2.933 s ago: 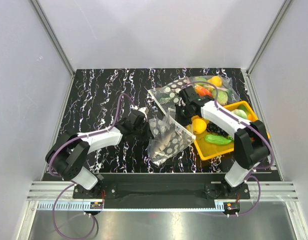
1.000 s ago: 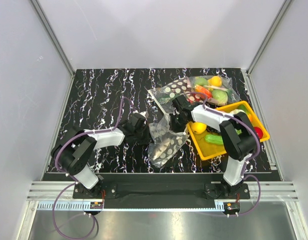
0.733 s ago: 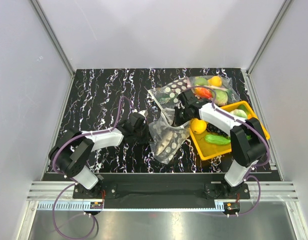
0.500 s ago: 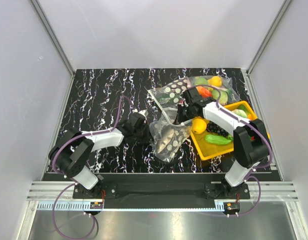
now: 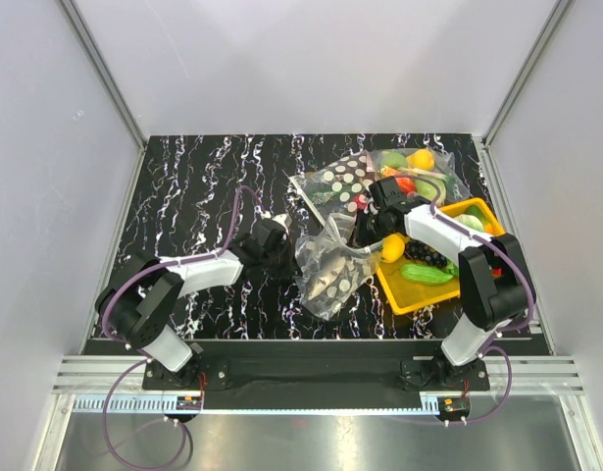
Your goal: Open the zip-top bag and remove the fake food
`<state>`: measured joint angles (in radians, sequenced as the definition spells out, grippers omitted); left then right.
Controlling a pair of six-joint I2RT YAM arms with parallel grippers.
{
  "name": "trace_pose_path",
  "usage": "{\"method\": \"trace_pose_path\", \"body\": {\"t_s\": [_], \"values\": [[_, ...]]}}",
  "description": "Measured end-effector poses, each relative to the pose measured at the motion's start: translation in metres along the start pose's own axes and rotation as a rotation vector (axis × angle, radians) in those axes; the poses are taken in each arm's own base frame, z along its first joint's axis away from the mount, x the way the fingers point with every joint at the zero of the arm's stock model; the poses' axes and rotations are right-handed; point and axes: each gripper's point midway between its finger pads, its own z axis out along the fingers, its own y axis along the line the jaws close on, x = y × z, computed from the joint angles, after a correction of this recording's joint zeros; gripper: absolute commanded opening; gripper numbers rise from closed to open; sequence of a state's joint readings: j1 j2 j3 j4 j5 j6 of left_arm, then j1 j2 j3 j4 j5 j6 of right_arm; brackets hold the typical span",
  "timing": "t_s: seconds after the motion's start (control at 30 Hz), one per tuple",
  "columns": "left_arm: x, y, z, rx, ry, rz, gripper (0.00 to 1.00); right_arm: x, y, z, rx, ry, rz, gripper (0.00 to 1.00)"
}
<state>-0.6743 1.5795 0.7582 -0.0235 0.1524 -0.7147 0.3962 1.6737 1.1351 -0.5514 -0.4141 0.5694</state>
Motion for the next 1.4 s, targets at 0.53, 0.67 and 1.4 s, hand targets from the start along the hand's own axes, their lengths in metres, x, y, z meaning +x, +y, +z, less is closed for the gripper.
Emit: {"method": "trace_pose_path", "body": {"t_s": [0.53,0.67,1.4], "values": [[0.010,0.011,0.000,-0.040,0.040,0.005,0.00,0.005,-0.011,0.021,-0.008,0.028,0.007,0.32],[0.014,0.015,0.000,-0.056,0.056,0.007,0.00,0.003,-0.016,0.023,0.004,0.025,0.015,0.32],[0.018,0.018,0.000,-0.068,0.069,0.012,0.00,0.003,-0.017,0.019,0.010,0.024,0.000,0.00]]}}
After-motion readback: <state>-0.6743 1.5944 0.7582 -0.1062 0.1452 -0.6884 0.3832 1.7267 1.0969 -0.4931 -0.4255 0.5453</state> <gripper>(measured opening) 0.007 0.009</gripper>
